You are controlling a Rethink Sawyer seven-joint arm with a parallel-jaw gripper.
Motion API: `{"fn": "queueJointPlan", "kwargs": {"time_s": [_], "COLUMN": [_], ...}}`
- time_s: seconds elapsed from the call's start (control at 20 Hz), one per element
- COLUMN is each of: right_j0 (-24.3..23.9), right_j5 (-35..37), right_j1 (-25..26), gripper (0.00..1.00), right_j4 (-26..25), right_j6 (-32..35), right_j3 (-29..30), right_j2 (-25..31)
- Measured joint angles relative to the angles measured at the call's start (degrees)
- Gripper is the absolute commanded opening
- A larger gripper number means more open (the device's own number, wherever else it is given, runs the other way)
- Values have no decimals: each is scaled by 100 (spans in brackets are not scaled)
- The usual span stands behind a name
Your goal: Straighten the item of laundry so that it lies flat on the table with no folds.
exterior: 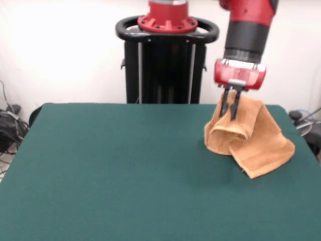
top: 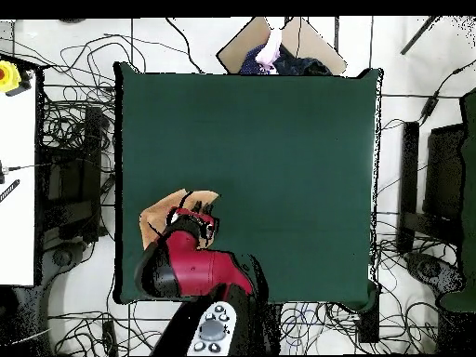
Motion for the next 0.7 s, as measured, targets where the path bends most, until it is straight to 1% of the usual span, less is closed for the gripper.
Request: {"fn": "queueJointPlan", "kwargs": {"time_s": [0.2, 0.35, 0.7], "right_j0": [-70, -208, -375], "right_j5": [-6, -6, -7], "right_j1": [292, 553, 785], "gripper": [0, 0, 0], "right_j4": [-98, -181, -392], "right_j6": [0, 0, 0], "right_j3": [-2, -3, -5], "right_j2": [-18, -35, -42]}}
